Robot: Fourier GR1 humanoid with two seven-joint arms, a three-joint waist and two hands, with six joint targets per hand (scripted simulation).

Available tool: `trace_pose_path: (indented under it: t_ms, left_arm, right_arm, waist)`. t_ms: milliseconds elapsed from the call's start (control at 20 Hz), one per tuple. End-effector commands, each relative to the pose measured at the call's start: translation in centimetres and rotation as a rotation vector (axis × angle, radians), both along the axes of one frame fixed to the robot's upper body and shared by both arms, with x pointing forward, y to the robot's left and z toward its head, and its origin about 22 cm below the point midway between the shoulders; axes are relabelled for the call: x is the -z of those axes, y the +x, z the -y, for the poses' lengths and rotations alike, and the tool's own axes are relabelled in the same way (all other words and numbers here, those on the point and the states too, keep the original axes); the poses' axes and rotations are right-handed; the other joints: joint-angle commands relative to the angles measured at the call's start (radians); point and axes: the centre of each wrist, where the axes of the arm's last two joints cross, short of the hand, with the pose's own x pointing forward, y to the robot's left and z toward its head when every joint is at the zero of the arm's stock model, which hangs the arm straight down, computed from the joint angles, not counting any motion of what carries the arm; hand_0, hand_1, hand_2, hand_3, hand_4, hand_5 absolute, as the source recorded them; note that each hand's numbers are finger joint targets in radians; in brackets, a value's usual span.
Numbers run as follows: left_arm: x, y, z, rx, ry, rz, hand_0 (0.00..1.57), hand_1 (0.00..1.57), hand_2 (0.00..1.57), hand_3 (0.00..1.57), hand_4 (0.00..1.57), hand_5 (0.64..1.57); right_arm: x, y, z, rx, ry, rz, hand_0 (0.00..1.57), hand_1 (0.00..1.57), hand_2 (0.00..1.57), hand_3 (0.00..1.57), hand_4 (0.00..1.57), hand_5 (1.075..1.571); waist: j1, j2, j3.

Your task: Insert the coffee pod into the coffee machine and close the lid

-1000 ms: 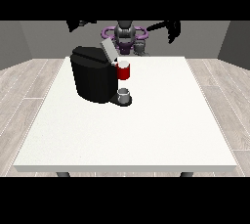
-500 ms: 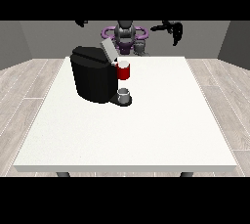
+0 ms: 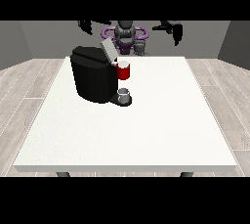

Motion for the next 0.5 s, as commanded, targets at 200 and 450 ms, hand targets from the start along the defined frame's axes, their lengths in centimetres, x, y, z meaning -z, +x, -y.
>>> trace_pose_path:
  t_ms: [200,450]
  left_arm:
    - [-4.1,-0.1,-0.2,-0.012,-0.03,0.046,0.0,0.0,0.0,0.0,0.0,1.571]
    - [-2.9,-2.9,-1.4,-0.04,-0.034,0.067,0.0,0.0,0.0,0.0,0.0,1.571]
  right_arm:
    - [-0.7,2.9,1.4,0.03,0.036,-0.002,0.0,0.0,0.0,0.0,0.0,1.571]
    - [0.0,3.5,-1.9,-0.024,0.023,0.005,0.0,0.0,0.0,0.0,0.0,1.571]
  waist:
    - [0.036,0.084,0.0001]
    - [-0.004,0.119,-0.0003]
